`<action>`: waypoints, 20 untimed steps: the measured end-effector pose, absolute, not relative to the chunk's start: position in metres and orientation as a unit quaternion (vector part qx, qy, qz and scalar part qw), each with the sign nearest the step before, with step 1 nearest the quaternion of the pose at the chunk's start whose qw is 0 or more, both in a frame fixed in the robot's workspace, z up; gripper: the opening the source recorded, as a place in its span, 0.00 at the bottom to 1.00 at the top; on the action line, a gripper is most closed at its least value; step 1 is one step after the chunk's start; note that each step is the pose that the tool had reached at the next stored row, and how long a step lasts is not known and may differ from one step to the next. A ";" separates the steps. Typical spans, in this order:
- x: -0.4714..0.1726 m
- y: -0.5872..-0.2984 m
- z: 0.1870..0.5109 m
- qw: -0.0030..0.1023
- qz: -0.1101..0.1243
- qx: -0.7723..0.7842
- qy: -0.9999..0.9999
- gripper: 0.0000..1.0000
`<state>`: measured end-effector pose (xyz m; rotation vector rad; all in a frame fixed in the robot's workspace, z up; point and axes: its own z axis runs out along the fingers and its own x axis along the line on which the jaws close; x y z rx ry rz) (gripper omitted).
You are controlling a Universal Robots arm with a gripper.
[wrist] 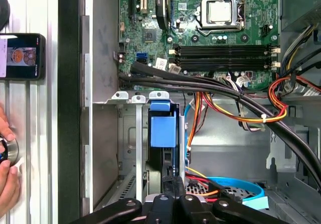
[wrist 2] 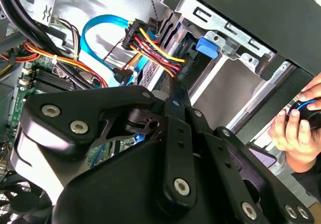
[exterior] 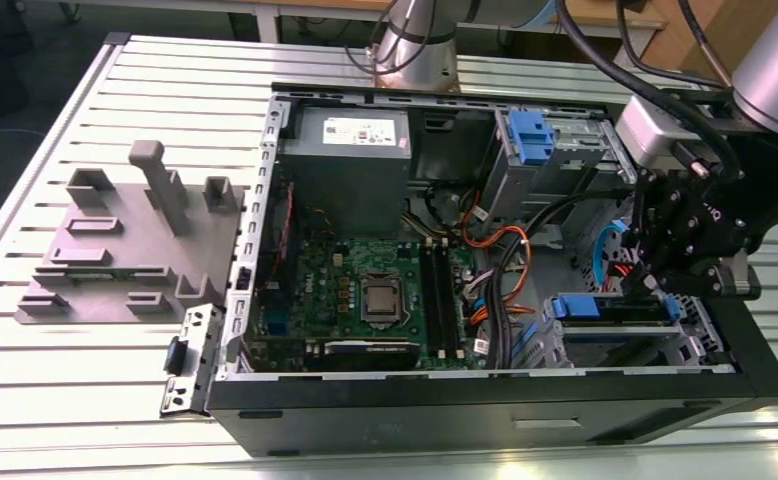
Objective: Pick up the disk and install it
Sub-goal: 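Insert the second disk wire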
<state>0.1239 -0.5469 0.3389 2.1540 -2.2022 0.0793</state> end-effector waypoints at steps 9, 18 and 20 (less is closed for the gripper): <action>0.123 -0.547 0.339 0.030 0.026 0.699 -0.714 0.11; 0.123 -0.547 0.348 0.030 0.026 0.699 -0.714 0.11; 0.123 -0.547 0.351 0.030 0.026 0.699 -0.714 0.11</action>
